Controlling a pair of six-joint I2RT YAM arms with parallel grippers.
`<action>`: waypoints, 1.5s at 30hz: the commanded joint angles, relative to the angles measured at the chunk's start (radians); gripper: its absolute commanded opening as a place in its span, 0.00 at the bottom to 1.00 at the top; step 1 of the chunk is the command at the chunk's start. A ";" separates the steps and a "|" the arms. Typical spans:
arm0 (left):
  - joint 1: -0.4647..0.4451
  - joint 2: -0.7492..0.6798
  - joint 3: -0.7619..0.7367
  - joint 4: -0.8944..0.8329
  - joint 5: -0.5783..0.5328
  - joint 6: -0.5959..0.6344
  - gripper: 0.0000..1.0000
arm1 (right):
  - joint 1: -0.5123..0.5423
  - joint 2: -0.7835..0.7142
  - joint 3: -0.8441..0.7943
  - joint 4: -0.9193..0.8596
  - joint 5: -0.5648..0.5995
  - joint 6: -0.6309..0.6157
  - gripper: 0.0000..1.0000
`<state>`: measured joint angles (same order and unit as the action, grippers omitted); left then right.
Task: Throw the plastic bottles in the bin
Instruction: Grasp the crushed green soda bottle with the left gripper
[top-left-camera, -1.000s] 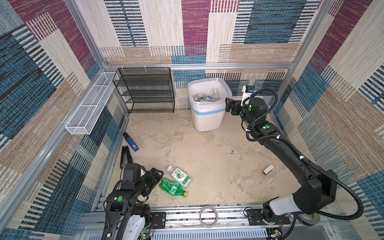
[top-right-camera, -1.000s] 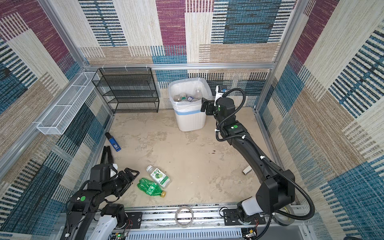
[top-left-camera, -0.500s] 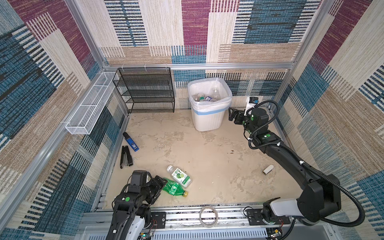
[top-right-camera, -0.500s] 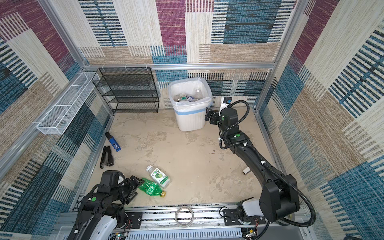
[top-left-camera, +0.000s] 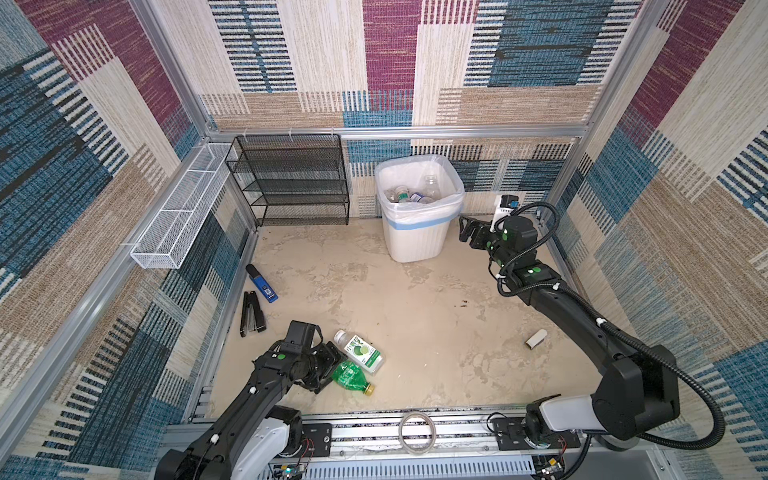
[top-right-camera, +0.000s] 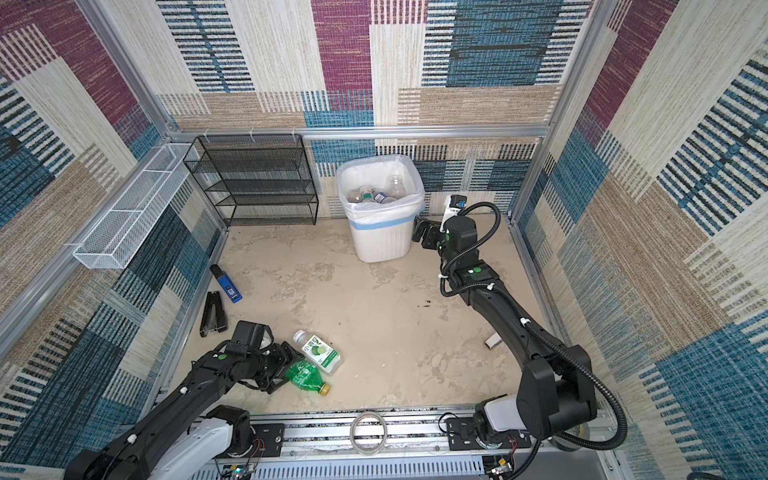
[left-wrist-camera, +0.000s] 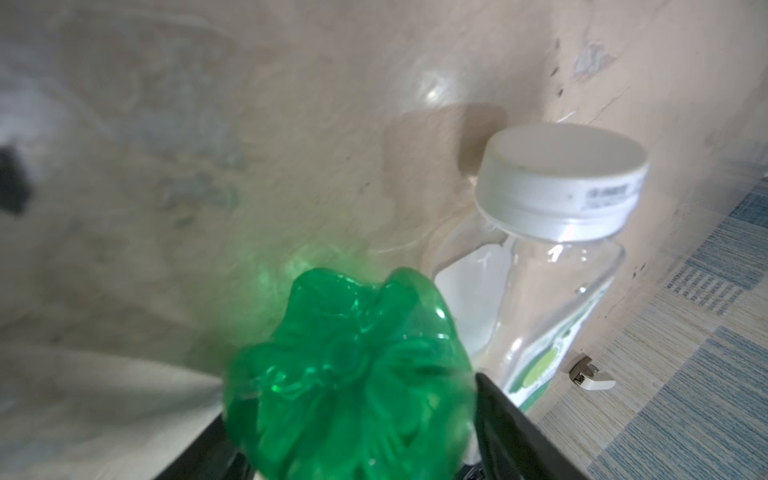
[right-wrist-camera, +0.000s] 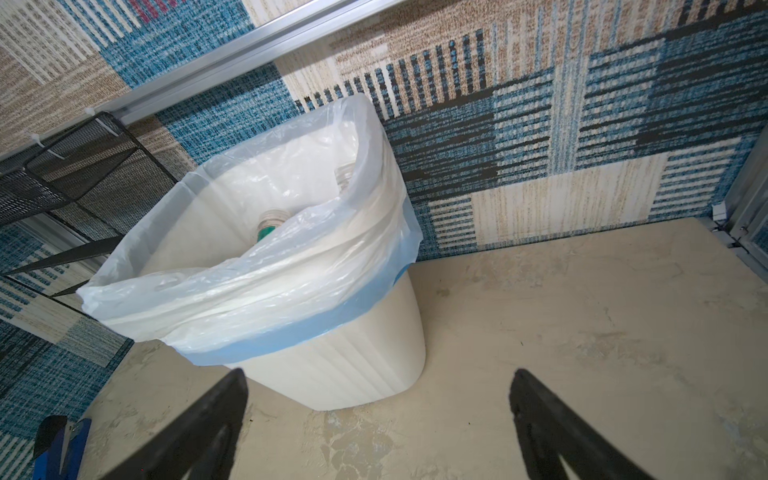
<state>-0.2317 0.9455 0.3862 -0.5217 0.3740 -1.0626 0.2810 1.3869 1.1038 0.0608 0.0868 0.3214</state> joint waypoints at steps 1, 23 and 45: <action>-0.008 0.074 0.033 0.123 -0.039 0.055 0.72 | -0.005 -0.014 -0.007 0.008 0.002 0.016 0.99; -0.098 0.571 0.465 0.215 -0.121 0.458 0.49 | -0.040 -0.148 -0.073 -0.059 0.066 0.008 1.00; -0.095 0.694 0.637 0.034 -0.202 0.693 0.66 | -0.051 -0.193 -0.122 -0.095 0.065 0.017 1.00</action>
<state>-0.3275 1.6314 1.0279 -0.4805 0.1646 -0.4072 0.2291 1.1992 0.9836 -0.0429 0.1417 0.3351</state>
